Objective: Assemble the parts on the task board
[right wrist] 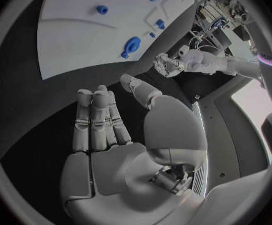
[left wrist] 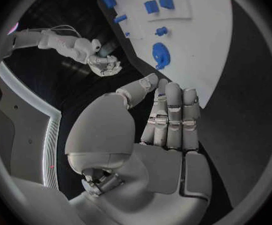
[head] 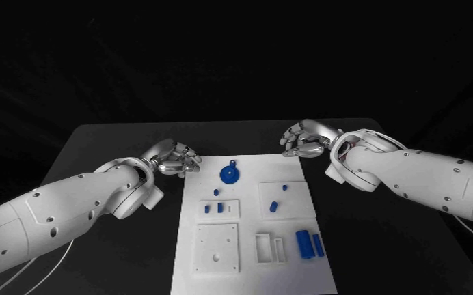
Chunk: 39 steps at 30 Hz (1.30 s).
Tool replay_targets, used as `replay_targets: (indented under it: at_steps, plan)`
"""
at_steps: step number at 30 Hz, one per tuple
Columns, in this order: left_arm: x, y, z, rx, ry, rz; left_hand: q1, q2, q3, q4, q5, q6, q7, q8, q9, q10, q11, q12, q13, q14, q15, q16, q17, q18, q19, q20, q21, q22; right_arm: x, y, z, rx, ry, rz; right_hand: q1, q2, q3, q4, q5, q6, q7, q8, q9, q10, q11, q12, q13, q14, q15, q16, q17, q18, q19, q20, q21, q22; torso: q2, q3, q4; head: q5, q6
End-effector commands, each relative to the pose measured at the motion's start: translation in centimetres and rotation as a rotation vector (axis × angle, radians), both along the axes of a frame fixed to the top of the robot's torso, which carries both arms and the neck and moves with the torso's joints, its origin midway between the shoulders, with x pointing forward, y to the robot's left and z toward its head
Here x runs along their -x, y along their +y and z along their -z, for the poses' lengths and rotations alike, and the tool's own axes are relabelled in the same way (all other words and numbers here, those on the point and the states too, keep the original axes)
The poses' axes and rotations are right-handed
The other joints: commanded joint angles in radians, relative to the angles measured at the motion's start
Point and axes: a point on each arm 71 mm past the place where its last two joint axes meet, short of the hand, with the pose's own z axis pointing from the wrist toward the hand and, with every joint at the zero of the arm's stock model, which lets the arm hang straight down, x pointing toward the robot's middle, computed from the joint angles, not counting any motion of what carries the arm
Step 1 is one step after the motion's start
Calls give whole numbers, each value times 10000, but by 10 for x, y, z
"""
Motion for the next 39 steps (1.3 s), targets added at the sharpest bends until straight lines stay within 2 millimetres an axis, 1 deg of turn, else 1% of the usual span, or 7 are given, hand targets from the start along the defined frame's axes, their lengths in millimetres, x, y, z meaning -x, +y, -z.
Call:
replay_targets:
  at_steps: [1,4,6,8,23,27,39]
  plan:
    - [6,-6,-5,1916,582,328,-142,0,10,-21,-29,-84,3,86,-9,-206,137,-51,-43,-590,169,-772,-308,100,-582,123,-573,-239,10,5,5,1373,-125,-1123,132,-18,90,-133,-131,137,-54,105,19,287,21,-399,-408,138,-4,23,-23,136,185,-42,-6,32,-7,-11,0,-33,13]
    - [9,-5,-6,2592,881,226,-230,12,77,-92,-25,-160,19,166,12,-400,257,-50,-84,-1394,700,-2285,-901,-150,-1441,558,-1546,-683,19,5,11,2206,-285,-1471,198,-92,136,-213,-240,302,-149,215,46,741,-21,-847,-875,268,-37,92,-42,136,330,-95,23,87,-18,-14,0,-30,21]
    - [10,-4,-6,2924,1043,174,-251,50,32,-129,-14,-218,30,213,24,-534,311,-51,-149,-1561,963,-3042,-1145,-156,-1732,814,-1906,-830,23,8,15,2661,-357,-1654,255,-233,238,-138,-448,406,-189,274,54,1055,-43,-1141,-1164,342,-55,120,-68,136,409,-126,12,114,-15,-17,-4,-39,30]
    - [11,-3,-7,3094,1063,121,-279,131,-52,-130,6,-259,42,262,32,-563,330,-36,-204,-1478,1055,-3525,-1239,-103,-1767,938,-2043,-867,27,11,19,3220,-483,-1837,287,-308,283,-116,-486,445,-207,294,53,1212,-55,-1297,-1306,368,-66,127,-83,136,440,-139,5,133,-7,-15,-12,-49,52]
    - [12,-2,-9,3419,875,-93,-292,178,-168,-168,52,-339,56,339,15,-592,343,-38,-311,-1366,1174,-4265,-1243,-67,-1863,1054,-2257,-858,46,29,41,5138,-517,-2263,464,-960,718,431,-1360,598,-263,335,1,1795,-47,-2092,-1925,535,-57,136,-212,136,607,-196,-64,188,-5,-49,1,-55,20]
    - [11,-1,-9,3470,891,-133,-309,166,-189,-163,53,-361,62,345,7,-616,355,-42,-334,-1378,1199,-4379,-1226,-72,-1903,1078,-2301,-851,47,30,47,5345,-622,-2204,610,-1119,987,627,-1667,629,-273,337,-22,1934,-53,-2239,-2028,562,-65,145,-240,136,643,-206,-84,198,8,-37,6,-62,18]
    - [11,-2,-8,3490,925,-103,-343,171,-218,-137,53,-388,70,359,-5,-654,372,-47,-368,-1392,1233,-4529,-1188,-77,-1955,1113,-2360,-835,42,38,54,5480,-1091,-1962,793,-1226,1609,992,-2145,743,-313,365,-55,2212,-102,-2404,-2137,696,-114,198,-281,136,782,-254,-49,219,9,-15,2,-31,-17]
